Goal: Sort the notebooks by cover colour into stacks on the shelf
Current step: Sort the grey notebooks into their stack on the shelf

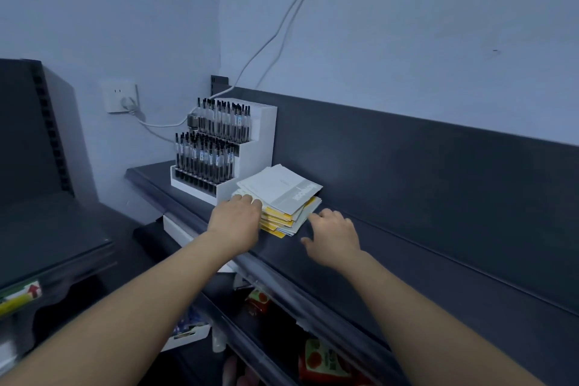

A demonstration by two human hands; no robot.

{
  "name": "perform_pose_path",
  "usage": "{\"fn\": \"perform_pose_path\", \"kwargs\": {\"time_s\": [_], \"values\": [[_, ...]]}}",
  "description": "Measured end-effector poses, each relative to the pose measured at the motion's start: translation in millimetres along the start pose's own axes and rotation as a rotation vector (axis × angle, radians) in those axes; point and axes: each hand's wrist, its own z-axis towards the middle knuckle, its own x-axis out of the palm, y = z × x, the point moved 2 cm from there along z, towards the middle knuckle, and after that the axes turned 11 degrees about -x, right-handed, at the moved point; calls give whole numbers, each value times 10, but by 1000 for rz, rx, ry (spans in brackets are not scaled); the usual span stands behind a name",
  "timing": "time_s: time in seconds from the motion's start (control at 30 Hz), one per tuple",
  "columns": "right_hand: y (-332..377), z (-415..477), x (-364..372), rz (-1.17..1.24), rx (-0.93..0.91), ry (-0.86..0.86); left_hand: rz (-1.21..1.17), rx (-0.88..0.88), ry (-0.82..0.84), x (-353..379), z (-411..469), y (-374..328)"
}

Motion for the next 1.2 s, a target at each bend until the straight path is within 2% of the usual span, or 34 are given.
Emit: {"fn": "perform_pose_path", "kwargs": {"time_s": [0.3, 0.53, 0.67, 0.9, 1.2], "values": [[-119, 817, 235, 115, 19, -1, -46, -34, 1, 312, 765, 131], [-110, 1139, 402, 273, 88, 44, -148, -69, 72, 540, 1172, 160], [-50, 1230, 442, 244, 43, 29, -301, -84, 141, 633, 1347, 215], [99, 1291, 428, 271, -32, -19, -453, -192, 117, 648, 1416, 443], [153, 1279, 509, 423, 8, -32, -629, -324, 321, 746, 1400, 601]]}}
